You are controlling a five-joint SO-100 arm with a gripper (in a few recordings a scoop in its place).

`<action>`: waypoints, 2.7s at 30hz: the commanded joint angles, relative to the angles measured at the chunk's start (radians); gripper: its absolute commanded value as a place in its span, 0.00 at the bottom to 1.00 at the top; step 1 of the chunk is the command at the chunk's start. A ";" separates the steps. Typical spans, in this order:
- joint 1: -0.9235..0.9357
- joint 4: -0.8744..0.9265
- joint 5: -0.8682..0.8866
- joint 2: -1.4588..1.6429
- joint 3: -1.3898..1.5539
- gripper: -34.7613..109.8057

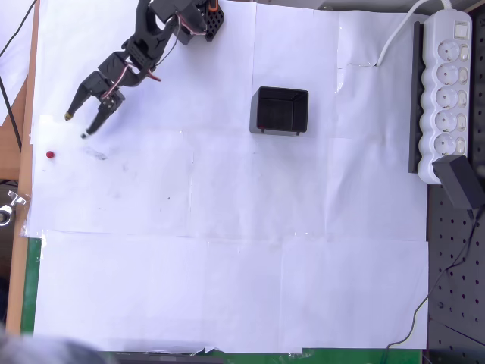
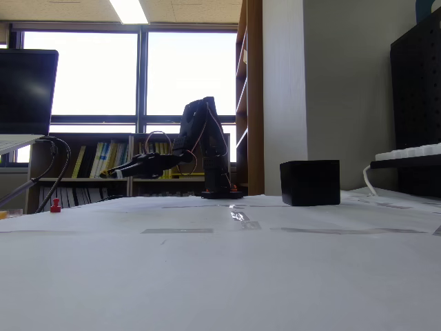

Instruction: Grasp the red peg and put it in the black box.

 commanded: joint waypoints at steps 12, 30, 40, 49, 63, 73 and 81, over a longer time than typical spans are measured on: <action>0.074 0.066 -0.006 0.256 0.291 0.60; 0.078 0.106 -0.009 0.500 0.644 0.60; 0.074 0.147 -0.031 0.574 0.790 0.60; 0.058 0.202 -0.034 0.640 0.920 0.60; 0.002 0.247 -0.011 0.658 0.969 0.60; 0.058 0.204 -0.002 0.649 0.888 0.60; 0.072 0.204 0.021 0.650 0.870 0.60</action>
